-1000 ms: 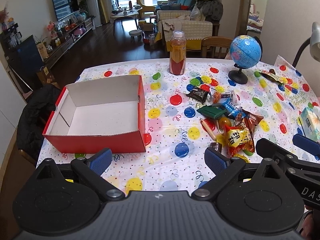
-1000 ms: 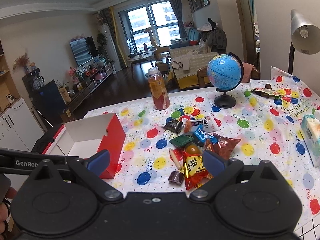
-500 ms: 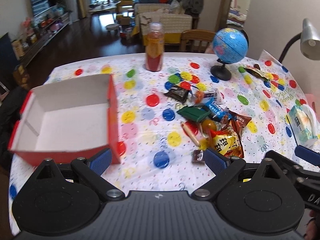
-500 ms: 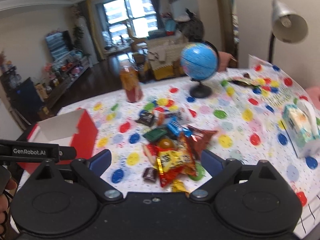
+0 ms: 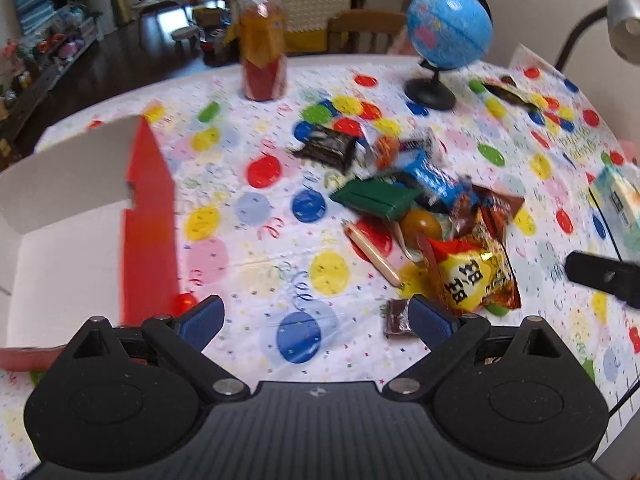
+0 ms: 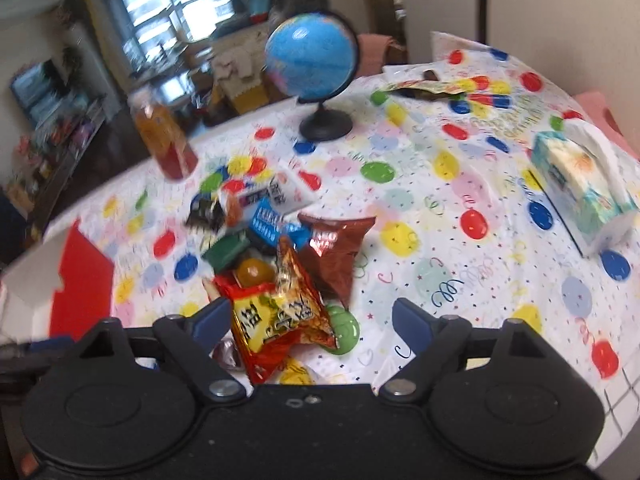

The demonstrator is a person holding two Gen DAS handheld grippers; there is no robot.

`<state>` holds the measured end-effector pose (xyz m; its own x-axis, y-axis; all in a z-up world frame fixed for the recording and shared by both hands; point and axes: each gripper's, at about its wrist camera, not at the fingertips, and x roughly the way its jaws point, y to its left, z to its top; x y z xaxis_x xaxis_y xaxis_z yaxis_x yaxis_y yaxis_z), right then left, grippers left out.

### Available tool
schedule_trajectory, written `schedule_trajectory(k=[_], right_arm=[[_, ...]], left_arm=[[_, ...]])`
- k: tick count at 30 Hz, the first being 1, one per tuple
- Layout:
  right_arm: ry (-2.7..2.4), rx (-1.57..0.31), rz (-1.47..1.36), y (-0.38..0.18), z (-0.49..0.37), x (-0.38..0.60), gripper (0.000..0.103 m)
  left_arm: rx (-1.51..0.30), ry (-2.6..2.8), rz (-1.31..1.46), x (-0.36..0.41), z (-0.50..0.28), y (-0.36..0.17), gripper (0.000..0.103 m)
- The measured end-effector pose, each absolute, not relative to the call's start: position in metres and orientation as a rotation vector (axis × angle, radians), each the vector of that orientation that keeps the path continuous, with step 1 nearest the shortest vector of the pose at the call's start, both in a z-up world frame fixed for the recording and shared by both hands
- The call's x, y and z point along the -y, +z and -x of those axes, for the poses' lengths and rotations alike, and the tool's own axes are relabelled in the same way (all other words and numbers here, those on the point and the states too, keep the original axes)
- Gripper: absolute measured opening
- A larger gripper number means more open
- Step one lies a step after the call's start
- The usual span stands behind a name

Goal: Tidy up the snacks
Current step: 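Grasp the yellow M&M's bag with the right tool while the left tool grasps the brown chocolate square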

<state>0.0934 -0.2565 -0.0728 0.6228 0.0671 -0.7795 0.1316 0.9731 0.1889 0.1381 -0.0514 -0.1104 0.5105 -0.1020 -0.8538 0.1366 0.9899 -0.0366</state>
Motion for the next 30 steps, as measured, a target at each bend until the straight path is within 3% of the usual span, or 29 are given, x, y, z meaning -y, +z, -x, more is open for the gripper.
schedule_trajectory(k=[13,17,23,27,30], right_arm=[[0.194,-1.078,-0.008,-0.140,-0.086,0.225,0.062],[0.202,-1.094,0.012,-0.149,-0.090,0.222,0.060],[0.210,-1.096,0.026,-0.157,-0.097,0.218,0.054],[0.208,-1.090,0.031,-0.159,-0.100,0.218,0.050],[0.202,-1.091,0.026,-0.161,-0.102,0.220,0.046]], left_arm=[[-1.131,-0.237,-0.040,0.073,-0.157,-0.168,0.097],[-1.173,-0.246,-0.037,0.080,-0.169,-0.181,0.087],[-1.189,-0.307,-0.015,0.090,-0.175,-0.187,0.086],[-1.201,-0.310,-0.006,0.093,-0.180,-0.190,0.072],[-1.207,-0.314,-0.005,0.095,-0.182,-0.190,0.068]])
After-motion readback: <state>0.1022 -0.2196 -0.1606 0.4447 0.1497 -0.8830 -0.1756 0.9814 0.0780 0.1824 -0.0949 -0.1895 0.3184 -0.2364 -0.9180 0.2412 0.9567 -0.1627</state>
